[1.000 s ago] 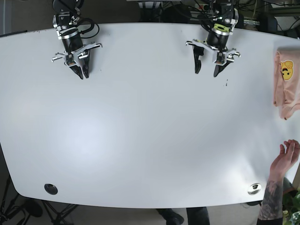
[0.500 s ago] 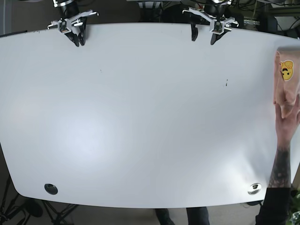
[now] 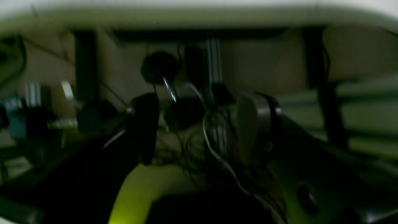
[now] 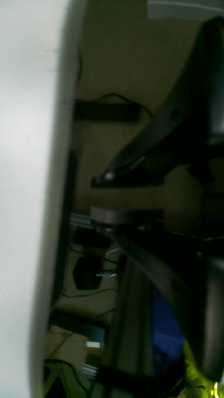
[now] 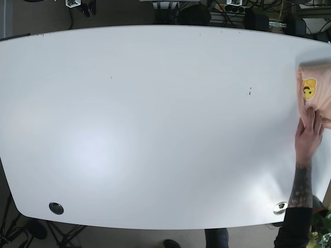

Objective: Fold the T-shirt properly

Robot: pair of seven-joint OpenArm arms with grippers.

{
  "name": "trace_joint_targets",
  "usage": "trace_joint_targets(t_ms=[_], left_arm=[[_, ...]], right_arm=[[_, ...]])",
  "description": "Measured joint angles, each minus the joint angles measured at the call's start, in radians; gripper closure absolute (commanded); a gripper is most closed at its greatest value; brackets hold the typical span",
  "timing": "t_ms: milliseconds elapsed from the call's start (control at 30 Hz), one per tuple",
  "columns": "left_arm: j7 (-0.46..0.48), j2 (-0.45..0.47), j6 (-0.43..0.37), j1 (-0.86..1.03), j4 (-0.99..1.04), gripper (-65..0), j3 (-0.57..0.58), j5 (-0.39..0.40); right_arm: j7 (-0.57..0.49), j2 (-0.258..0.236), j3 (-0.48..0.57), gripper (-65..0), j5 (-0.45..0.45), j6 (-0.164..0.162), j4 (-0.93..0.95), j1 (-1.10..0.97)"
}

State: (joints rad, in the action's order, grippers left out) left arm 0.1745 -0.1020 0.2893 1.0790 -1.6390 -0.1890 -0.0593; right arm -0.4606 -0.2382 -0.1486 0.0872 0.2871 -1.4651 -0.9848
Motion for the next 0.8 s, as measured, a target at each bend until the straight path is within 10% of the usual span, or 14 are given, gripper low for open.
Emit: trace_joint_targets(t_ms=[800], left_arm=[[0.02, 0.06, -0.001, -0.447, 0.786, -36.5, -0.111, 0.001]], right_arm=[[-0.005, 0.015, 0.202, -9.5, -0.002, 0.001, 0.729, 0.391]])
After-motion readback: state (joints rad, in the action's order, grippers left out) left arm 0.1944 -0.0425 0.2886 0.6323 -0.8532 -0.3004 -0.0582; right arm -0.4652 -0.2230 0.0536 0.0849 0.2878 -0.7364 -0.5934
